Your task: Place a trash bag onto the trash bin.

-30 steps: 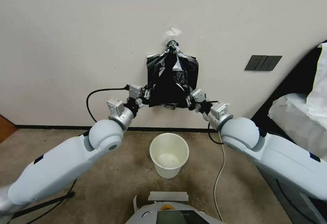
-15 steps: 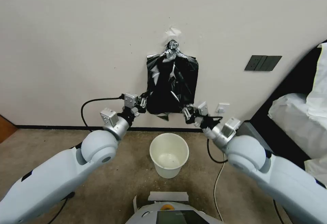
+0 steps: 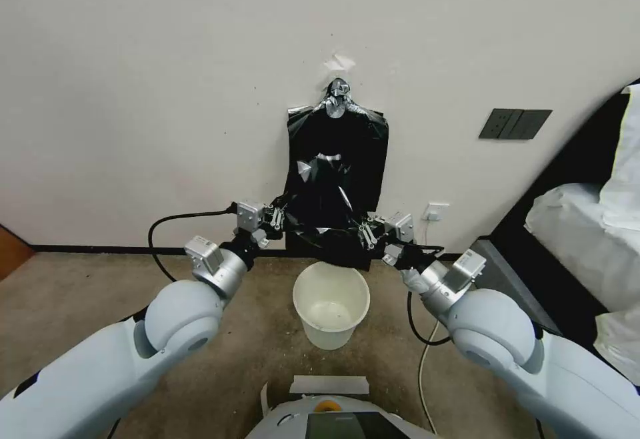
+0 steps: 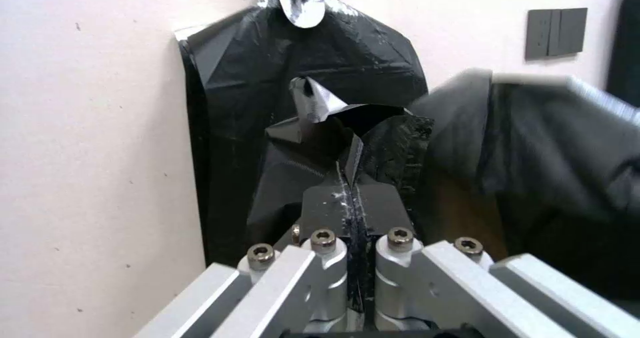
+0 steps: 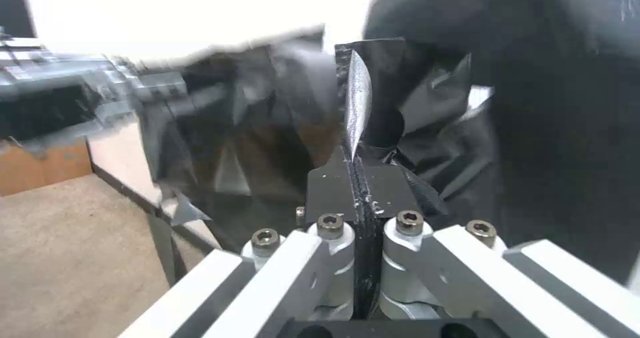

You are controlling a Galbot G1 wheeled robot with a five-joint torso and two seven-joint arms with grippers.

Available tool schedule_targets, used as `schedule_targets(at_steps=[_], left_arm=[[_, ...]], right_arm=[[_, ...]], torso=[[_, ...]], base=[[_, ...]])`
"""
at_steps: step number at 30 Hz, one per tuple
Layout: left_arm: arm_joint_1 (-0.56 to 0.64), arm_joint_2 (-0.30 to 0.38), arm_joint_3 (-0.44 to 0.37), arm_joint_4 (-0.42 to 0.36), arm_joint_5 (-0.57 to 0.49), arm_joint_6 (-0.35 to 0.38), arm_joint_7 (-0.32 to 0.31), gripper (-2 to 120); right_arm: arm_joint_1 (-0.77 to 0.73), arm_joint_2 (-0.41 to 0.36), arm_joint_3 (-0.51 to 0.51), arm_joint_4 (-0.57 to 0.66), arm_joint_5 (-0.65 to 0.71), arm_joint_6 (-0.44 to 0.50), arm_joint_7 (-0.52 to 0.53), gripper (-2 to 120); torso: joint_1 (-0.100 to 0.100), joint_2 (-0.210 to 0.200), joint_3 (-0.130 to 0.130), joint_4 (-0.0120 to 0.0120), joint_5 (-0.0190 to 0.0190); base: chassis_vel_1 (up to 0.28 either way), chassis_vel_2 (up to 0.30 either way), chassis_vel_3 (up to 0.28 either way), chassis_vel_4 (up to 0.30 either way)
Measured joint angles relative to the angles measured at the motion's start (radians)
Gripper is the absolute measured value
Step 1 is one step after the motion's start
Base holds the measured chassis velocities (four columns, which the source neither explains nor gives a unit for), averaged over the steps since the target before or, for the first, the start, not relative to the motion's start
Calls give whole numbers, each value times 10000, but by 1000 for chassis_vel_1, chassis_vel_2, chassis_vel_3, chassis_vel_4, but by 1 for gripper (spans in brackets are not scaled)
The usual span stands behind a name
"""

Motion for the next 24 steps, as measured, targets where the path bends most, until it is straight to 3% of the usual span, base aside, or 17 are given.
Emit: schedule_targets(at_steps=[17,24], left_arm=[[875,-825,1107,244,978,76,49,0],[1626,-1528,1362,935,1646,65,50,0]], right_arm=[[-2843,367,1321,-13,-1242,-115,75,0],[-3580,986,1368,-34,-1633,-144,124,0]], torso=[[0,0,0,0,0],[0,0,0,0,-3]], base=[[0,0,0,0],[0,0,0,0]])
